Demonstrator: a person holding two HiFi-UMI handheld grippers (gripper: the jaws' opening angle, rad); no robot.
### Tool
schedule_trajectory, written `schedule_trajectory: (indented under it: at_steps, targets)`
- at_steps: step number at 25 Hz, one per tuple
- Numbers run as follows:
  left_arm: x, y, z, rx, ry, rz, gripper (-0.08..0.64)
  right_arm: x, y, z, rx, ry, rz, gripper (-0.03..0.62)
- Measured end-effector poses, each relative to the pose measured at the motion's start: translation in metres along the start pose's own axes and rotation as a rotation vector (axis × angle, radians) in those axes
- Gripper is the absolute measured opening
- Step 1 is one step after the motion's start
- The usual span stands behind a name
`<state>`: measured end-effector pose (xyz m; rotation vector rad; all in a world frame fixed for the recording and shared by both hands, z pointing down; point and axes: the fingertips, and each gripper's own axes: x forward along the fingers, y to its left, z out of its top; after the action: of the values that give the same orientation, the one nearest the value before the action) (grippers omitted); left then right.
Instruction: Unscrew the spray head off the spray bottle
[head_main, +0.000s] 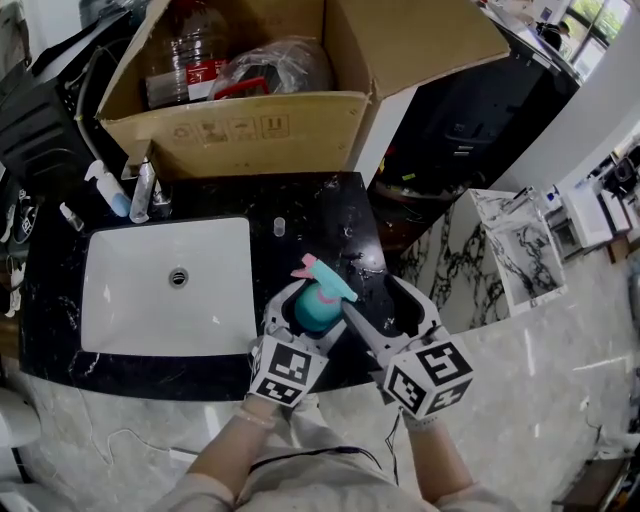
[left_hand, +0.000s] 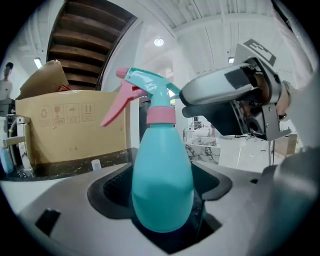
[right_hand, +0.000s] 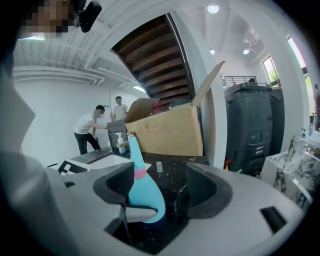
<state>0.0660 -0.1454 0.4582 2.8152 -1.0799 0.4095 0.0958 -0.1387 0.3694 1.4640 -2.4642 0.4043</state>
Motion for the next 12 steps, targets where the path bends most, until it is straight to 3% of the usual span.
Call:
schedule_trajectory:
  at_steps: [12]
  targets:
    - [0.000, 0.001, -0.001, -0.003, -0.003, 0.002, 0.367, 0.023, -0.027, -0.001, 0.056, -0.032, -0.018, 0.288]
